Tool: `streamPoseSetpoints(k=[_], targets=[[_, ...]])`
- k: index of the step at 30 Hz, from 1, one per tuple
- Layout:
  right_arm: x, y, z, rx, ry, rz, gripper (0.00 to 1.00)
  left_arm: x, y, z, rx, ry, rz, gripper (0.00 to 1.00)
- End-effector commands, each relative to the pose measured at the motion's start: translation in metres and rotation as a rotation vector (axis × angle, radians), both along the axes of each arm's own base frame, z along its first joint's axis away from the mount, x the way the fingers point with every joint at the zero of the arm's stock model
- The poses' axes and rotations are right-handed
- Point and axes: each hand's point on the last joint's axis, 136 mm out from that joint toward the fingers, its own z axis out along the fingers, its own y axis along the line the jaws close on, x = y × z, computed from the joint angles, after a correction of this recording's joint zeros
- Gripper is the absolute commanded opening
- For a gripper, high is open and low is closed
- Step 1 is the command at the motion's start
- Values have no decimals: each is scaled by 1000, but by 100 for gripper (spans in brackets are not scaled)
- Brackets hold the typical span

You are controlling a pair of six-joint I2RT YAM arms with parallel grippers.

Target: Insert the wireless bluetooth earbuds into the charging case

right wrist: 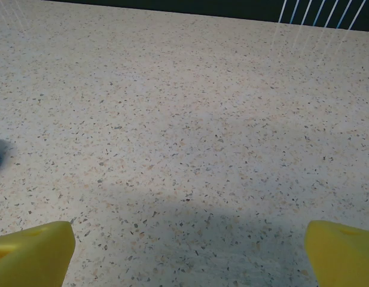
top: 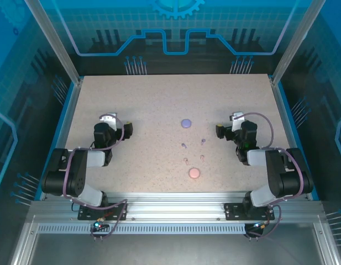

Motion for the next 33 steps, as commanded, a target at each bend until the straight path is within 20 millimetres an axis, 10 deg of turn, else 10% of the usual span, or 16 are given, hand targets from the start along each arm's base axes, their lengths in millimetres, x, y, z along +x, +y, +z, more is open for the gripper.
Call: streamPoseSetpoints(k=[1, 22, 33], targets=[[5, -3, 6, -4, -17, 1, 100, 3, -1, 3, -14, -7, -13, 99], [6, -8, 9, -1, -23, -31, 100, 3, -2, 4, -12, -6, -21, 99], [-27, -46, 65, 271, 348, -449, 100, -9, 11, 79, -179, 37, 151, 99]])
